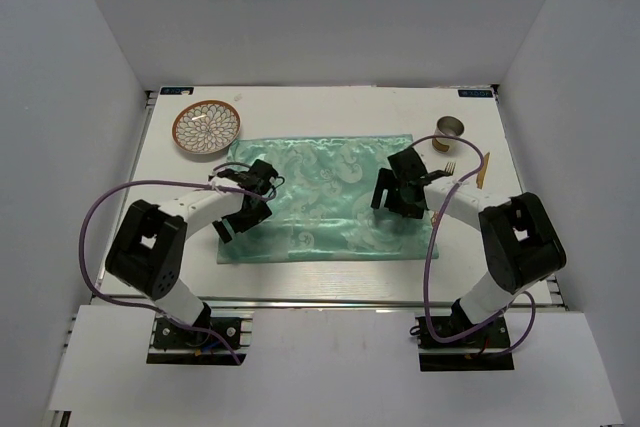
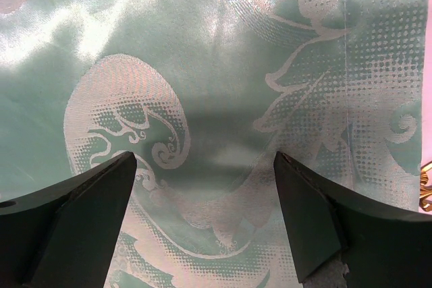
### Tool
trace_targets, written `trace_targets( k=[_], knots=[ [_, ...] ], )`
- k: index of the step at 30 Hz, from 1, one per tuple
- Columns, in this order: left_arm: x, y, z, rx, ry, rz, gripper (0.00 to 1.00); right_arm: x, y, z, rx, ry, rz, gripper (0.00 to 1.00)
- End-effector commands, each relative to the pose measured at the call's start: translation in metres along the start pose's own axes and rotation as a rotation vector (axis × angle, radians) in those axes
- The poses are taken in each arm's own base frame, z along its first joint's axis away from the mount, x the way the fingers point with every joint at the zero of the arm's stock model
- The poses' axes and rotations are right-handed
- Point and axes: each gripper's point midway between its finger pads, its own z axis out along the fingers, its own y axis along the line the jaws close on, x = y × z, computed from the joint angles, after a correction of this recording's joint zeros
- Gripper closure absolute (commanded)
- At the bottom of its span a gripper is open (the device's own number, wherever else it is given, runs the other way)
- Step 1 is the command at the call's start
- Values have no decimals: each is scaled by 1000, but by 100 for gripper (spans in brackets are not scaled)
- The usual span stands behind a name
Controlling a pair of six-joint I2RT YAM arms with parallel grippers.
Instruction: Set the dinner table for one person
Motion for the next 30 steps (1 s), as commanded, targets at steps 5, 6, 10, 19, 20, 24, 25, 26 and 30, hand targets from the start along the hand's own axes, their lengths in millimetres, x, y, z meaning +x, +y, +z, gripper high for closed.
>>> trace_targets(
  k=[5, 6, 10, 19, 20, 24, 25, 26, 30],
  knots=[
    [-20, -10, -23, 75, -39, -27, 2, 43, -27, 6, 75, 142, 8, 11],
    [-22, -10, -25, 81, -44, -29, 2, 44, -25, 6, 66, 148, 8, 11],
    [-26, -10, -28, 82, -57, -30, 2, 47, -21, 5, 49, 156, 20, 11],
    [-32, -14, -36, 98, -63, -42, 2, 63, -13, -4, -9, 152, 71, 11],
    [-33, -15, -37, 102, -63, -44, 2, 61, -12, -6, -12, 144, 73, 11],
    [-33, -16, -39, 109, -60, -49, 2, 57, -6, -11, -24, 137, 72, 11],
    [-33, -16, -39, 108, -61, -49, 2, 55, -5, -12, -25, 132, 70, 11],
    [-34, -16, -42, 115, -63, -55, 2, 52, -3, -14, -28, 128, 69, 11],
    [-37, -15, -48, 131, -67, -64, 2, 43, -2, -16, -14, 105, 61, 11]
  ],
)
